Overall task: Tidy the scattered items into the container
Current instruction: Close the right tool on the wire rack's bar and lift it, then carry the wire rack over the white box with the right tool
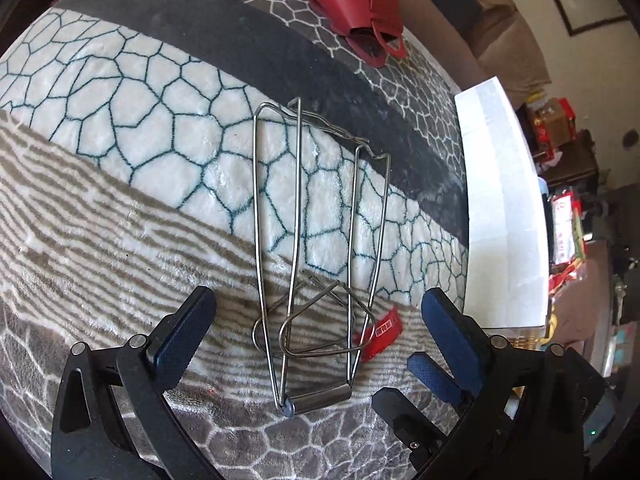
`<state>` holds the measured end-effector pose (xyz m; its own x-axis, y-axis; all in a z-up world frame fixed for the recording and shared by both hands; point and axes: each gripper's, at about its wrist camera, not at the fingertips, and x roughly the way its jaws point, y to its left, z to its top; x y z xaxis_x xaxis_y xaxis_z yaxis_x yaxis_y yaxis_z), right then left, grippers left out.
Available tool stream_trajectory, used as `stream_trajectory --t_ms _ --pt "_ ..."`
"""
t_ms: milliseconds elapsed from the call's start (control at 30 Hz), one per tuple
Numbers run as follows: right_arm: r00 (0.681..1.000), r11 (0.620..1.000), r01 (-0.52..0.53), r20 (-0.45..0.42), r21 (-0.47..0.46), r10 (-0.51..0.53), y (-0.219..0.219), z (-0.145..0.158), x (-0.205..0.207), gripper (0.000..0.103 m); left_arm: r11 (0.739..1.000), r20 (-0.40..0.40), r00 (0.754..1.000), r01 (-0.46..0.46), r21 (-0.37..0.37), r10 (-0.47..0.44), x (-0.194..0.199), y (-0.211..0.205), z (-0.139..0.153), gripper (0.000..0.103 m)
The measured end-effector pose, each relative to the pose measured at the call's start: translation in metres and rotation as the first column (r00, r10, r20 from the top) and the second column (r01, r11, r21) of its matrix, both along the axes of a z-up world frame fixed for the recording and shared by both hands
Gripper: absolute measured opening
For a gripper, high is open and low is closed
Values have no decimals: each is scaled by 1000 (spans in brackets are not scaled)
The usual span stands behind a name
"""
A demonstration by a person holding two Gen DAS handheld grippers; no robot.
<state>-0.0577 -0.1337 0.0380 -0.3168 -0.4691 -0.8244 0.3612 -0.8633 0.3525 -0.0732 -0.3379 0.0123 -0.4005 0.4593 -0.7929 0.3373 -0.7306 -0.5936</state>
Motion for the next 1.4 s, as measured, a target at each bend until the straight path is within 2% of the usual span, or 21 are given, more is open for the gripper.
stream_trajectory --t_ms 100,200,233,267,300,367,433,467,500,600,667,700,767,900,1067,1133,1167,1400 --pt "999 999 -7 42 -49 9 -3 -11 -6 66 997 -11 1000 -18 71 19 -2 -8 -3 102" --pt "999 999 -25 29 -46 27 -7 -16 -8 64 998 -21 1000 -2 69 3 -4 -5 -3 99" --pt "999 999 -33 23 -42 34 -9 -16 -8 64 999 -25 1000 9 51 -8 -4 -1 -2 87" --pt "999 999 -38 18 -36 38 -10 -16 -8 61 1000 -21 1000 18 25 -17 -6 3 -2 68" --pt "999 999 -38 14 -33 39 -11 -16 -8 59 999 -14 999 30 -9 -31 -7 7 -2 63" --pt "999 998 -49 16 -41 49 -13 -17 -8 44 998 -17 998 52 -41 -52 -8 12 -1 63" --pt "998 997 -66 4 -33 66 -17 -18 -6 42 998 -18 998 57 -27 -57 -7 14 -2 62" --pt "997 996 -80 -1 -36 80 -20 -18 -4 31 998 -20 998 54 -20 -54 -6 14 -2 62" --pt "996 995 -90 -2 -33 90 -23 -18 -2 30 998 -22 998 56 -5 -56 -6 14 -2 62" --pt "994 993 -109 -10 -38 108 -26 -17 2 30 993 -29 998 50 104 -47 -3 11 -5 62" --pt "994 988 -105 29 -116 109 -22 -19 1 26 975 -25 998 53 216 -49 -3 13 -12 62" --pt "993 983 -97 54 -157 106 -20 -20 0 25 971 -25 998 60 232 -56 -3 17 -13 61" --pt "992 978 -87 73 -188 102 -19 -21 0 19 975 -25 996 86 204 -82 -4 25 -10 61" --pt "995 980 -78 49 -181 88 -20 -16 2 18 986 -44 993 117 120 -112 -7 35 3 61" --pt "989 985 -139 -56 -101 134 -28 3 9 18 988 -58 992 117 102 -111 -8 33 9 61" --pt "984 984 -162 -86 -74 156 -31 10 13 18 985 -79 991 113 132 -103 -8 28 10 60" --pt "981 983 -173 -97 -64 167 -32 14 15 18 979 -95 990 116 170 -101 -8 27 10 47" --pt "966 976 -216 -156 -29 209 -30 34 24 18 981 -149 984 120 151 -98 -6 29 33 38"
